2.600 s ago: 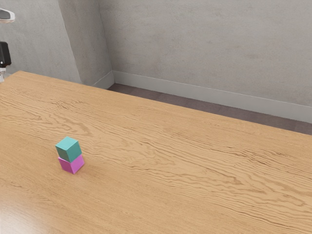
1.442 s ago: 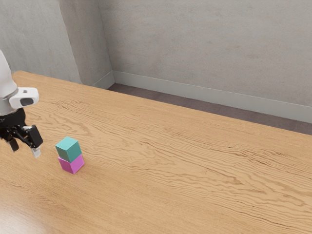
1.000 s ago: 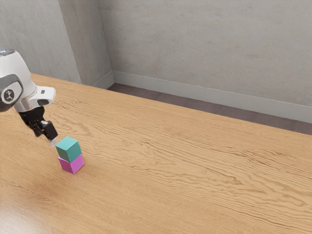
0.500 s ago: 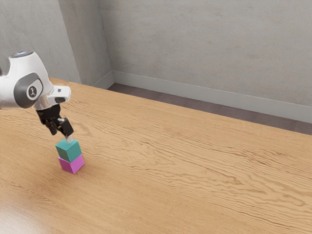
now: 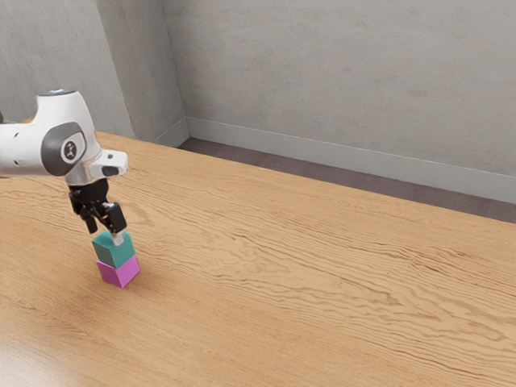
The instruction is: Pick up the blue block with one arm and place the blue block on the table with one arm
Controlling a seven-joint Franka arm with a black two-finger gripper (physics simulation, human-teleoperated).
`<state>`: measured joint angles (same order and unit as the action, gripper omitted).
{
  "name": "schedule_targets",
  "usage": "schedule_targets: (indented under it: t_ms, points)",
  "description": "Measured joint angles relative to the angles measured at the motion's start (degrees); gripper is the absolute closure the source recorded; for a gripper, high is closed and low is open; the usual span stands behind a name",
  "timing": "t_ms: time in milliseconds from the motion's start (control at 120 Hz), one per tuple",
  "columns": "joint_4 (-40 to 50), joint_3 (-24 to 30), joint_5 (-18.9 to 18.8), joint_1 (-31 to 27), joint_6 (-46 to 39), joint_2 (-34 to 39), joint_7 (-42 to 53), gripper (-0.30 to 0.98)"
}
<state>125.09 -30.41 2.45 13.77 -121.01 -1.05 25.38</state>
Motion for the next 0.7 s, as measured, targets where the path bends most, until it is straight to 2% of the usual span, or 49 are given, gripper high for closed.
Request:
schedule_targets:
  t_ms: [700]
  points:
    - [-3.0,0.0,0.2,-1.6,0.1,-3.8,4.7,0.00]
